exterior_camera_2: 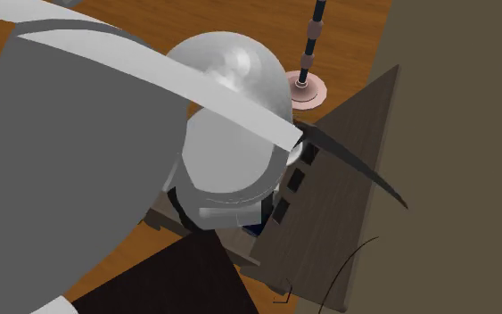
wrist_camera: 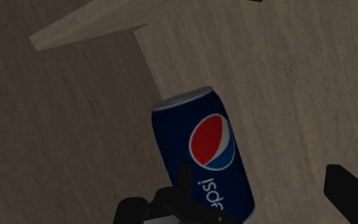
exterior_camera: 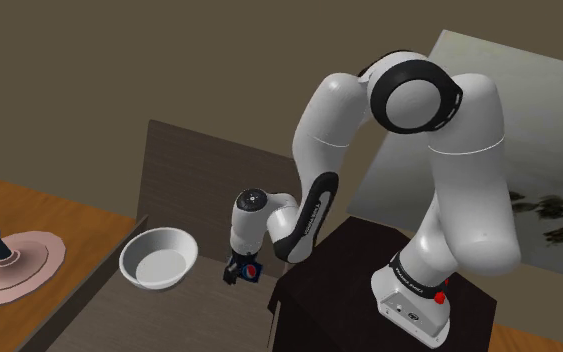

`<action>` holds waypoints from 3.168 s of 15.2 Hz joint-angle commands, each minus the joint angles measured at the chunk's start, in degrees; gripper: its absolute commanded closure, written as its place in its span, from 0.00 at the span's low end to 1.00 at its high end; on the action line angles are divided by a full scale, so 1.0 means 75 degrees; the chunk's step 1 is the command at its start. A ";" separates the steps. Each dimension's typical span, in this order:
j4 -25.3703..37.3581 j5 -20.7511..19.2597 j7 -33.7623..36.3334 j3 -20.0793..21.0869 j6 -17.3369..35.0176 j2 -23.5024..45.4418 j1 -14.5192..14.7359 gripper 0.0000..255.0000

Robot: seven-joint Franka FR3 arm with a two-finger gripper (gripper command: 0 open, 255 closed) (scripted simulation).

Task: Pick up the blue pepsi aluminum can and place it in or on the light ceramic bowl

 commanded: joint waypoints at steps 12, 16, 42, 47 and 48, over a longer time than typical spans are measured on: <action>-0.0192 -0.0967 0.0341 -0.1832 0.1858 0.1143 0.1182 0.00; -0.0191 -0.0970 0.0344 -0.1831 0.1858 0.1143 0.1181 0.00; -0.1102 -0.0871 -0.0159 -0.0869 0.0759 -0.0671 0.0143 1.00; -0.1407 -0.0572 -0.0523 -0.0298 0.0293 -0.1359 -0.0395 1.00; -0.1465 -0.0489 -0.0610 -0.0174 0.0200 -0.1495 -0.0507 1.00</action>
